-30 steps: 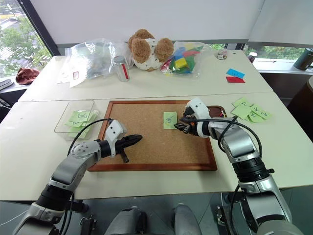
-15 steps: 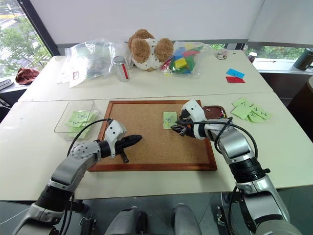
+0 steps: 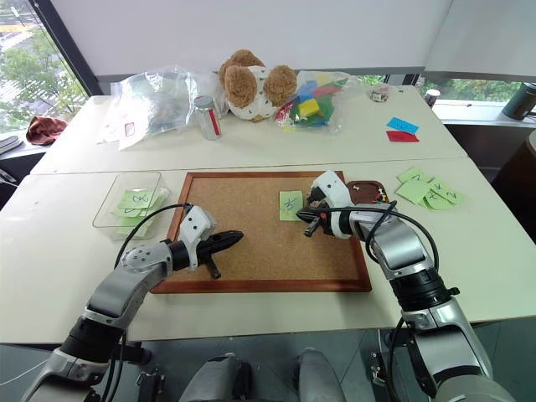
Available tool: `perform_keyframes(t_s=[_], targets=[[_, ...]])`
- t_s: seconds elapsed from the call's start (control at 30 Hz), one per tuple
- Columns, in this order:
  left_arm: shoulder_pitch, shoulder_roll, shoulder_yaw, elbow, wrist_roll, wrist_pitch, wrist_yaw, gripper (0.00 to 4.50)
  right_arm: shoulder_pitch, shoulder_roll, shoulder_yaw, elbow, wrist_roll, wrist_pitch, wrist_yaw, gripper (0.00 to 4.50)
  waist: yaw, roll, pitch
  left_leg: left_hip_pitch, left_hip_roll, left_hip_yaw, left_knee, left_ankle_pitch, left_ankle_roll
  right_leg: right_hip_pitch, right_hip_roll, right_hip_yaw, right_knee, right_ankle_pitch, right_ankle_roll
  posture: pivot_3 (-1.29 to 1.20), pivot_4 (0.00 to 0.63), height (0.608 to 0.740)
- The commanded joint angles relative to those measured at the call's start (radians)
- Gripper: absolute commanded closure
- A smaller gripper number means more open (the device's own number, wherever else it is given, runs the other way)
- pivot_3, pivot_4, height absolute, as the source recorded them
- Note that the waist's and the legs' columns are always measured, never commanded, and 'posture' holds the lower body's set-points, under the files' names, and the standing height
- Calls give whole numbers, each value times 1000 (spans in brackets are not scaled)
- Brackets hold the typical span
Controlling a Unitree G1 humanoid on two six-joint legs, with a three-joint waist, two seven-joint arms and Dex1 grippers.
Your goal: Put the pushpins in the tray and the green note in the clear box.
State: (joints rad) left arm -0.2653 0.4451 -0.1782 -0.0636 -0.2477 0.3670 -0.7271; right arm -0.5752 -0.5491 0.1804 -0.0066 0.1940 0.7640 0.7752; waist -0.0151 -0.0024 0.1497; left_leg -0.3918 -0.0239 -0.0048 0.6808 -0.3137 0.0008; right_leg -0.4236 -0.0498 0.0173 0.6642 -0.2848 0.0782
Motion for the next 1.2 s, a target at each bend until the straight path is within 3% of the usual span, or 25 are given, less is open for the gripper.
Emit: perform_keyframes(t_s=[0.03, 0.27, 0.4, 0.5, 0.77, 1.13, 1.2], targets=[[35, 16, -14, 35, 25, 40, -4, 4500, -62, -21, -66, -109, 50, 31, 13, 4482, 0, 0, 0, 0, 0, 0, 0, 0, 0, 0, 0, 0, 0, 0, 0, 0, 150, 740], [32, 15, -18, 40, 27, 38, -8, 4500, -91, -81, -131, -171, 83, 77, 7, 4482, 1, 0, 0, 0, 0, 0, 0, 0, 0, 0, 0, 0, -1, 0, 0, 0, 150, 740], [27, 13, -20, 47, 28, 37, -11, 4500, -109, -113, -181, -97, 69, 57, -19, 4482, 1, 0, 0, 0, 0, 0, 0, 0, 0, 0, 0, 0, -1, 0, 0, 0, 150, 740], [20, 12, -22, 54, 31, 33, -14, 4500, -113, -154, -222, 71, 29, -12, -52, 4482, 2, 0, 0, 0, 0, 0, 0, 0, 0, 1, -1, 0, -1, 0, 0, 0, 150, 740], [15, 8, -25, 59, 35, 29, -13, 4500, -119, -178, -208, 319, -31, -139, -65, 4482, 2, 0, 0, 0, 0, 0, 0, 0, 0, 1, 0, 0, -1, 0, 0, 0, 150, 740], [31, 10, -24, 49, 36, 26, -4, 4500, -108, -157, -206, 421, -39, -182, -57, 4482, 1, 0, 0, 0, 0, 0, 0, 0, 0, 2, 0, 0, -1, 0, 0, 0, 150, 740], [31, 10, -24, 49, 36, 26, -3, 4500, -106, -158, -207, 422, -38, -183, -54, 3660, 2, 0, 0, 0, 0, 0, 0, 0, 0, 2, 0, 0, -1, 0, 0, 0, 150, 740]])
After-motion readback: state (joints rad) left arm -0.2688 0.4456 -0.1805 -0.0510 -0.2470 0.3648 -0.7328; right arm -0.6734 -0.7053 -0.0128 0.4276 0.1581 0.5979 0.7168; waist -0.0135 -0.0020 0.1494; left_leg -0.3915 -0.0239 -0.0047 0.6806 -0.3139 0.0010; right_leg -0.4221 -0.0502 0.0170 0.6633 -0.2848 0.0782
